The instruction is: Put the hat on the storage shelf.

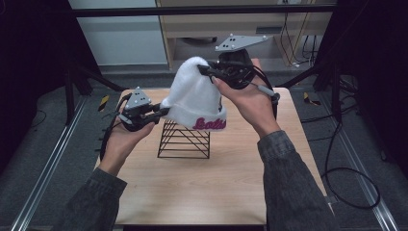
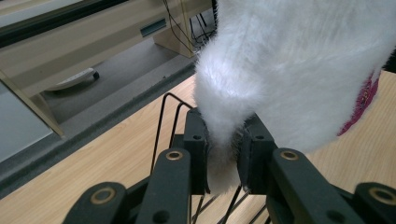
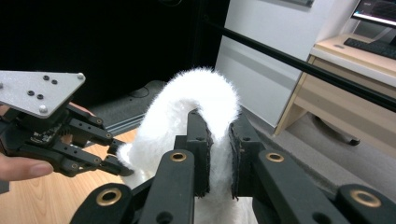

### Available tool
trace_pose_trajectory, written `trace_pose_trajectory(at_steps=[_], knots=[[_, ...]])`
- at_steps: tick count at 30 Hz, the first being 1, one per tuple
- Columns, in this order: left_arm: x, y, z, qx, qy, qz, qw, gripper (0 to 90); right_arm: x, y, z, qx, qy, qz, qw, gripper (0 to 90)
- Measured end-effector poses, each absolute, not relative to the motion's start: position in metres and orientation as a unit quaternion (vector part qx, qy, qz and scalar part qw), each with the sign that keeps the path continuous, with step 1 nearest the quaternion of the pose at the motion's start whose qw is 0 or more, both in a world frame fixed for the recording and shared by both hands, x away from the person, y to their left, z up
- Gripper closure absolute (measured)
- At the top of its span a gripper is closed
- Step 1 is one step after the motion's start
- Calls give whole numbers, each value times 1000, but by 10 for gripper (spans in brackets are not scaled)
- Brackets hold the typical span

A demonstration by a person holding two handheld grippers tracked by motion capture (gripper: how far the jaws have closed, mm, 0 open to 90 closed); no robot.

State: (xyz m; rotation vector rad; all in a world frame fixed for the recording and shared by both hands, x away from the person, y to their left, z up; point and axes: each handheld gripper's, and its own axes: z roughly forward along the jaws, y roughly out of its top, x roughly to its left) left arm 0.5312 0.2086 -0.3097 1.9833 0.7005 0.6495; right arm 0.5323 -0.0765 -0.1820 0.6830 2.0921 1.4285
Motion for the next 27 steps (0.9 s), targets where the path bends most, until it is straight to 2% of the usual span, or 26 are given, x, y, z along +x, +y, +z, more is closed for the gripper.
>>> trace_pose_trajectory(at_steps=[10, 27], knots=[[534, 216, -323, 803, 295, 259, 447, 754, 548, -67, -195, 256, 781, 516, 240, 811], [538, 230, -343, 802, 314, 253, 440, 757, 554, -58, -217, 257, 795, 500, 227, 807]])
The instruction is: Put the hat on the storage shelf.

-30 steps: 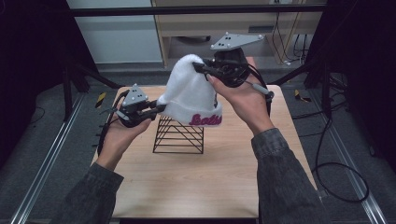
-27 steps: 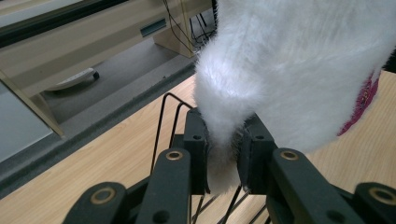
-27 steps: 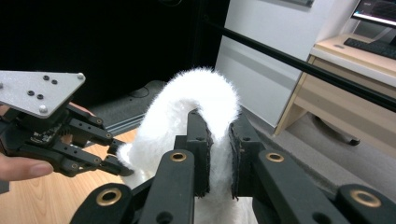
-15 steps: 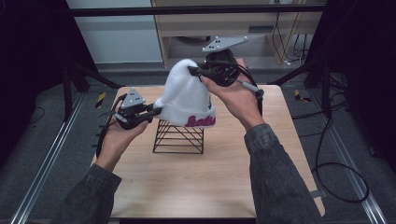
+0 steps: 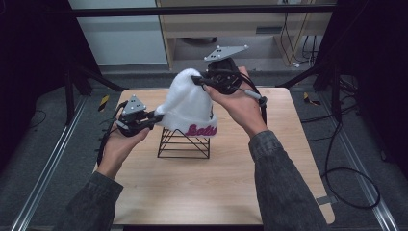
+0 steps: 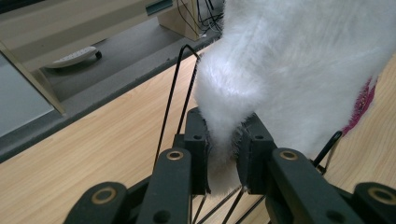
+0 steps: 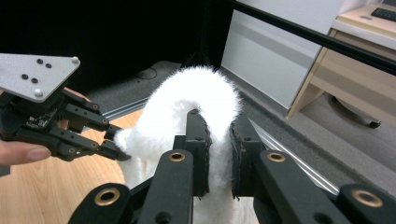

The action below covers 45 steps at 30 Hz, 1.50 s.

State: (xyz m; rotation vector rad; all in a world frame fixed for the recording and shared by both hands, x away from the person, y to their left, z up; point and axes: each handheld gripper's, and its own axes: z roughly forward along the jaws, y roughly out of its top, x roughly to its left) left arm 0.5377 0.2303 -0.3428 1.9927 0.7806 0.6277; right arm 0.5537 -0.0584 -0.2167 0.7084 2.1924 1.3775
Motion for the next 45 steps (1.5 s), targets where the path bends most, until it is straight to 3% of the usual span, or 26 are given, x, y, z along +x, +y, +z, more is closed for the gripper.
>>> trace_pose_trajectory(at_steps=[45], knots=[[525, 261, -413, 818, 339, 208, 415, 755, 549, -17, -275, 241, 845, 440, 185, 801]])
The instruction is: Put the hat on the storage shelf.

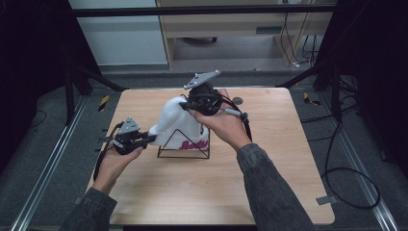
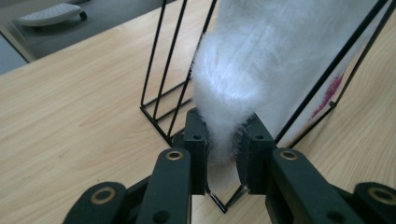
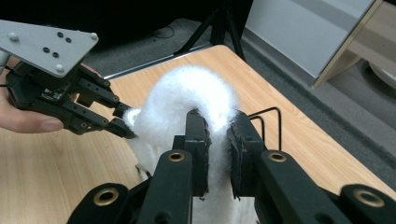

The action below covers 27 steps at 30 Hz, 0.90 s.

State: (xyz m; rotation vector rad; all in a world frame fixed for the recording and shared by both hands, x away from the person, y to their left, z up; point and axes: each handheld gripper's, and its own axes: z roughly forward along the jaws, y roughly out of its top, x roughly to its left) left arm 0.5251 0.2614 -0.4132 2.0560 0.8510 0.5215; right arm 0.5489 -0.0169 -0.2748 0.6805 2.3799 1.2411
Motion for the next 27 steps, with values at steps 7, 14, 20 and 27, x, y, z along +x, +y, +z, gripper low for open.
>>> trace_pose_trajectory(at_steps=[7, 14, 20, 27], knots=[[525, 263, -420, 819, 343, 206, 410, 755, 549, -13, -281, 241, 848, 437, 180, 800], [525, 264, -427, 822, 345, 201, 407, 754, 547, -9, -285, 238, 853, 430, 175, 797], [525, 266, -432, 823, 347, 196, 404, 753, 547, -8, -290, 237, 855, 429, 171, 797], [526, 267, -439, 822, 352, 191, 405, 752, 546, -6, -294, 237, 857, 425, 167, 796]])
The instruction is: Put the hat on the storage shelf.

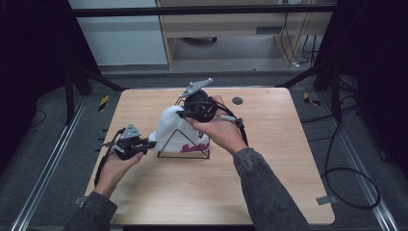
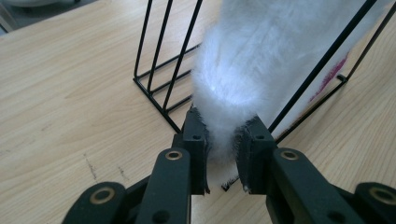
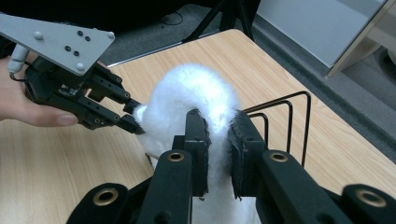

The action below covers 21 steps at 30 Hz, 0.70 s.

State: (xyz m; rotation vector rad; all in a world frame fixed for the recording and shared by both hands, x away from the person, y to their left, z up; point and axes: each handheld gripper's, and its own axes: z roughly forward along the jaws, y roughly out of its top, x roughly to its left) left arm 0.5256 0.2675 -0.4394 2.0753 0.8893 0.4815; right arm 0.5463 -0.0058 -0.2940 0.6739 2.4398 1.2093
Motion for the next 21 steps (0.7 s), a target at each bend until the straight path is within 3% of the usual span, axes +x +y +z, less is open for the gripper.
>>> trace_pose_trajectory(at_steps=[21], knots=[[526, 273, -448, 825, 355, 184, 401, 749, 545, -2, -302, 239, 860, 422, 160, 799]])
